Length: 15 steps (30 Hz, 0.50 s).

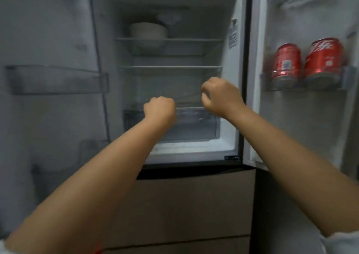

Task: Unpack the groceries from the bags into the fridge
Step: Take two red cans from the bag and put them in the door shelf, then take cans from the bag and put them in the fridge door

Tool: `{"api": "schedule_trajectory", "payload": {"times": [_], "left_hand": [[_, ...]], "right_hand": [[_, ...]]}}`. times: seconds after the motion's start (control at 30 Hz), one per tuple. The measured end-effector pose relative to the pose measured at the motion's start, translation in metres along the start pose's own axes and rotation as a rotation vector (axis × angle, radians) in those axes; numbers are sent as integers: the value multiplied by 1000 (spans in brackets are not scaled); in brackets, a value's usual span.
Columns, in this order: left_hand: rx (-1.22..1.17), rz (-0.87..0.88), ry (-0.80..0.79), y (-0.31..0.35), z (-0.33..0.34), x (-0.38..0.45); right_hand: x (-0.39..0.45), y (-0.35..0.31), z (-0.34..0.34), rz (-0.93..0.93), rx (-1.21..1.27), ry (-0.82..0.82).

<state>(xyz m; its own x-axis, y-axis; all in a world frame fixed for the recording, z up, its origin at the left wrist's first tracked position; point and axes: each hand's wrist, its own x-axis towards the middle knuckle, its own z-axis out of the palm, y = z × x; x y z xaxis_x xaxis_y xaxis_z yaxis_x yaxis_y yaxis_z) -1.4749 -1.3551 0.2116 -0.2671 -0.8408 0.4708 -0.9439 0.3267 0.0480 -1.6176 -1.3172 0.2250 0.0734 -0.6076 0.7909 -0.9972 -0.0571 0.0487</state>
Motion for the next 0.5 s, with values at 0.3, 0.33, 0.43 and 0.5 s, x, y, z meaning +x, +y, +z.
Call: {"api": "schedule_trajectory", "payload": {"times": [0.3,0.33,0.43,0.5], "left_hand": [[100,-285,-55,-223,-14,-204],[98,-336,-74,-245,-16,-224],[110,-468,-148,-303,-17,-278],[132,-546,-194,-337,-12,-310]], "right_hand": [[-88,-243,47,-138,567,-56],[-100,-269,53,-156,646,-45],[-137,-347,70,-204,765,-102],[-156,-398,81,-281,809,-143]]}}
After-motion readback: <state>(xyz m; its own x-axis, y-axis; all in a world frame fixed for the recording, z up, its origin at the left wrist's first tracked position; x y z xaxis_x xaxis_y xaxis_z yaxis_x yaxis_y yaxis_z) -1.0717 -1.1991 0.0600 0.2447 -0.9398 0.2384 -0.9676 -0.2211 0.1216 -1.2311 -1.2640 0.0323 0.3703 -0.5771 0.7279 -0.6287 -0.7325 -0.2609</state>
